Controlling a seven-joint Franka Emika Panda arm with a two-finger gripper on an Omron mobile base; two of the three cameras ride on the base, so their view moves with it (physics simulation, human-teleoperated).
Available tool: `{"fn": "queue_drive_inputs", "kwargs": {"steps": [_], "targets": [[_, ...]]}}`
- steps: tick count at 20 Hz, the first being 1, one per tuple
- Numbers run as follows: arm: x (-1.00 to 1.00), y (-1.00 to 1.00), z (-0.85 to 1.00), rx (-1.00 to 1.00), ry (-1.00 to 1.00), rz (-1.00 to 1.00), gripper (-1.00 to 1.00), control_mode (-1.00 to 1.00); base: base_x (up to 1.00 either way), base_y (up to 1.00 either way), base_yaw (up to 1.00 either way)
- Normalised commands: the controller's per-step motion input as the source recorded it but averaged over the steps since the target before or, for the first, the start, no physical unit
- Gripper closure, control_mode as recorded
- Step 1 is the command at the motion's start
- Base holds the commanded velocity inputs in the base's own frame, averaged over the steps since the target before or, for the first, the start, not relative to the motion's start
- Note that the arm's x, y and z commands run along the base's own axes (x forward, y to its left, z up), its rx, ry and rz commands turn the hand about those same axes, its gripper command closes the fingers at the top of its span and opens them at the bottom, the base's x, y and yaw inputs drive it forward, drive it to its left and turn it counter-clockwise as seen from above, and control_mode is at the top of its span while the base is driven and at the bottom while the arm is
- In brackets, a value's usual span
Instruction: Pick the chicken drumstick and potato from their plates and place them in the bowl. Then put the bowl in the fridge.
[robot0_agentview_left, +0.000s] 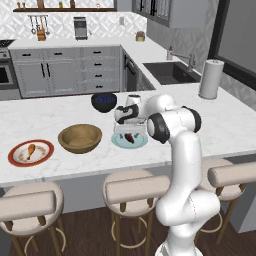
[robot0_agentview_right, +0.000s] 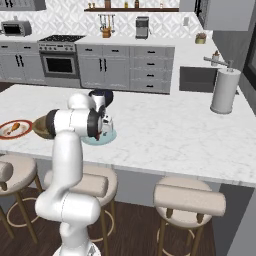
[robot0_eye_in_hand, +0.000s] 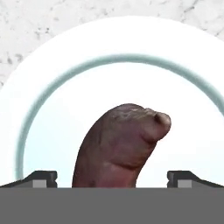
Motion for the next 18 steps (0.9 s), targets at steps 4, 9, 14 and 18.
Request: {"fn": "queue_drive_inputs", "kwargs": {"steps": [4, 9, 14, 18], "targets": [[-0.08, 0.0, -0.27, 0.0, 0.08, 0.0, 1.0, -1.0, 0.0, 0.0, 0.0], [-0.45, 0.0, 0.0, 0.0, -0.03, -0.02, 1.0, -1.0, 0.0, 0.0, 0.0], [-0.96, 0.33, 0.25, -0.08, -0.23, 0.01, 1.0, -1.0, 0.0, 0.0, 0.0], [-0.97, 0.18, 0.8, -0.01, -0.23, 0.0, 1.0, -1.0, 0.0, 0.0, 0.0]]}}
